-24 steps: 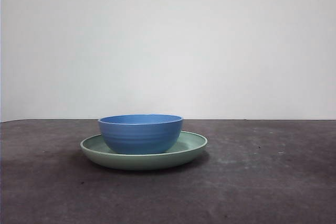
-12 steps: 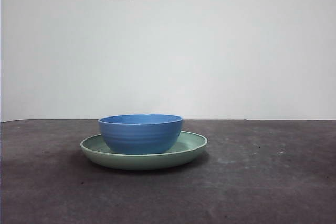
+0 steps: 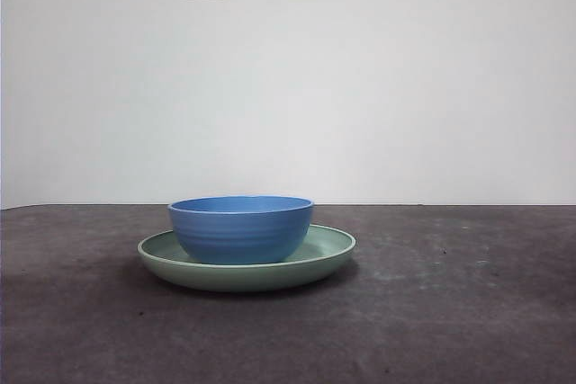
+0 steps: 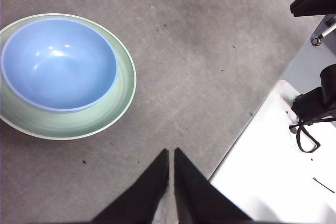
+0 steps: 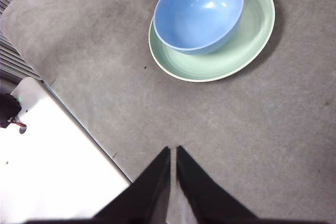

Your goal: Pick up the blue bowl, put it on the green plate, put it on desk

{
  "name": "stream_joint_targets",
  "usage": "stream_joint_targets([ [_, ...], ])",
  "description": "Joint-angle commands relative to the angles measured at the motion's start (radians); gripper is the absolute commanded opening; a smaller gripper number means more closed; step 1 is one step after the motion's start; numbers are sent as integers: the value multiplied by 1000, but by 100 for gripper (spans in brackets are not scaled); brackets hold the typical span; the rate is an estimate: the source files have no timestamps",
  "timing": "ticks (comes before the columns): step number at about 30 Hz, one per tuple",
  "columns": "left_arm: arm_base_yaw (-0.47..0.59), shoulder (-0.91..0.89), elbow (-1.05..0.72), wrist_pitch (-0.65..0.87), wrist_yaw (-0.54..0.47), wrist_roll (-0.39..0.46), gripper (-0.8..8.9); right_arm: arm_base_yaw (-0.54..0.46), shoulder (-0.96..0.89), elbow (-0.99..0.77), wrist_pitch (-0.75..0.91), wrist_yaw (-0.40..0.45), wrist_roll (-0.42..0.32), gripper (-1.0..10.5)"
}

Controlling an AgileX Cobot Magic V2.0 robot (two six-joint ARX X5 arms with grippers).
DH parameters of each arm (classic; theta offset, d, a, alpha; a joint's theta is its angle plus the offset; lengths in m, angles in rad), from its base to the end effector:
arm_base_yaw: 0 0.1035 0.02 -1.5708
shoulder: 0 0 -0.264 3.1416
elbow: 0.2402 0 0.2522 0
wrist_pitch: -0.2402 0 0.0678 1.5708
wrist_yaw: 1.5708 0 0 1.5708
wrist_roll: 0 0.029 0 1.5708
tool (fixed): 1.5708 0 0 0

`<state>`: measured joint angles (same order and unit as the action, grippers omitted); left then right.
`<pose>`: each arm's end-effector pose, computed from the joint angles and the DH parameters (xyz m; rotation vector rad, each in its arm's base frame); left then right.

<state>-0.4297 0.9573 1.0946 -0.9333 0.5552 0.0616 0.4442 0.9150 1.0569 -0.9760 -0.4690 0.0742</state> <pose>0.1456 -0.0835 0.3463 0.0015 0.7968 -0.9555 0.1352 0.0789 0.3374 0.0755 0.8937 0.8258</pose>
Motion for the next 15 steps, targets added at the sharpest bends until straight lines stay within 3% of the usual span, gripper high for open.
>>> stream_joint_targets([
  [1, -4, 10, 8, 13, 6, 5, 15, 7, 6, 17, 8, -2, -15, 13],
  [15, 1, -17, 8, 14, 6, 5, 15, 7, 6, 17, 8, -2, -15, 13],
])
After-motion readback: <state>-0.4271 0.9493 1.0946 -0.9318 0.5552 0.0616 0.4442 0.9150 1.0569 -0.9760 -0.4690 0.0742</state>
